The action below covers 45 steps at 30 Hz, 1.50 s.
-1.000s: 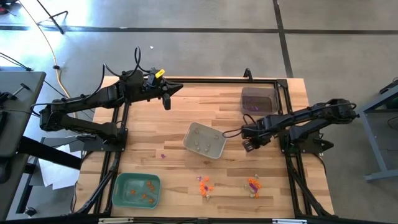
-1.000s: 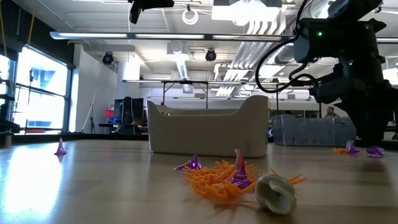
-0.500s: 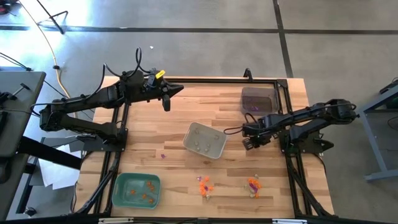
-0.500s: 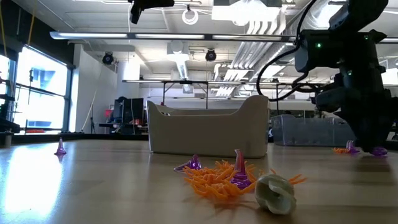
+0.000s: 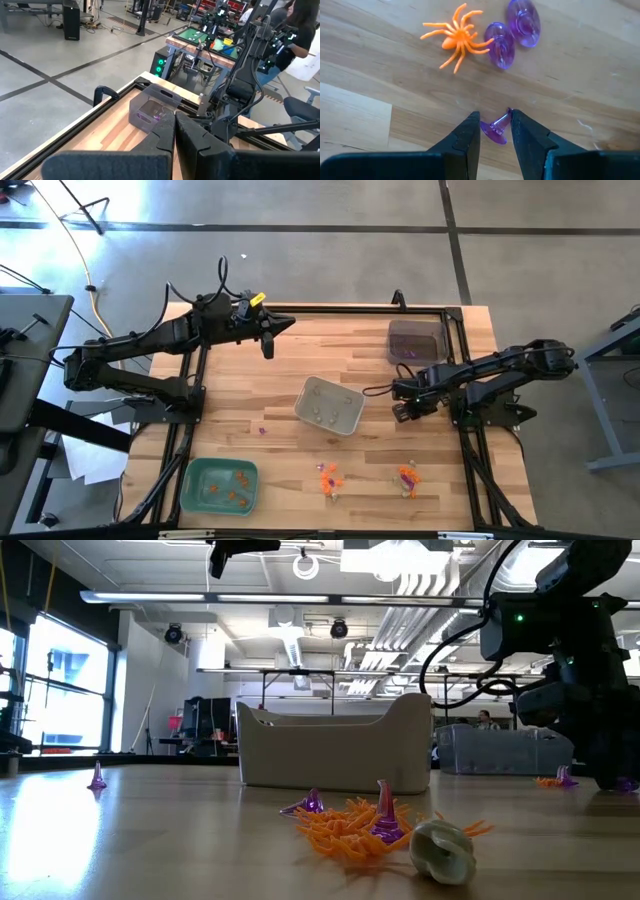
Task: Sort Halloween decoration
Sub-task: Put the violet witch hat toy into the black bin
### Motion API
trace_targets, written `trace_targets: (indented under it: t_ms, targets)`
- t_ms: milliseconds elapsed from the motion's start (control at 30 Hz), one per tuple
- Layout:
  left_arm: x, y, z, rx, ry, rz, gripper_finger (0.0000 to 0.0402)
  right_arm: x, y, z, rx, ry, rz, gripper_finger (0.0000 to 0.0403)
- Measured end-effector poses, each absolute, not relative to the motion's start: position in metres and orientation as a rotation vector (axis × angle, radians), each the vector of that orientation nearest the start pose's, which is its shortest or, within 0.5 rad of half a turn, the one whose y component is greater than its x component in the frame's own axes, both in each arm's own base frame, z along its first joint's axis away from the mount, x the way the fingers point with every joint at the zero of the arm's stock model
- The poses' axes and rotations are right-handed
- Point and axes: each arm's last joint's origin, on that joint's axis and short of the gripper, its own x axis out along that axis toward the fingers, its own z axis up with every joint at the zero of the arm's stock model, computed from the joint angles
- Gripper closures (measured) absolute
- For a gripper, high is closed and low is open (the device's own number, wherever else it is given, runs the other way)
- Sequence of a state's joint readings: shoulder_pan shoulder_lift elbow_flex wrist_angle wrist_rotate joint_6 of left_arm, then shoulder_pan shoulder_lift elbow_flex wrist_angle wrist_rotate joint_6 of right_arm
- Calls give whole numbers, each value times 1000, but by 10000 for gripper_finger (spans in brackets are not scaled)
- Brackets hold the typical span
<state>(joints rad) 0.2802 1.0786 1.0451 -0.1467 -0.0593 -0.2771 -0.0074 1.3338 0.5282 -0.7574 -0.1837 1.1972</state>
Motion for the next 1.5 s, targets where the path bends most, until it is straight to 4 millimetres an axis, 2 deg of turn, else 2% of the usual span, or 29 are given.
trace_targets:
  t_ms: [133,367,533,1167,1500]
  targets:
    - [227,67,371,-293,132,361,401,172,4,129,1076,1458,-816,312]
    - [227,67,371,-293,132,361,402,170,5,128,1092,1480,-808,348]
    - [227,67,371,-293,132,361,402,170,5,129,1094,1488,-807,354]
    - [228,67,370,-293,132,361,402,190,5,167,1035,1510,-743,351]
    - [227,67,369,-294,144,363,401,182,6,156,1056,1554,-744,366]
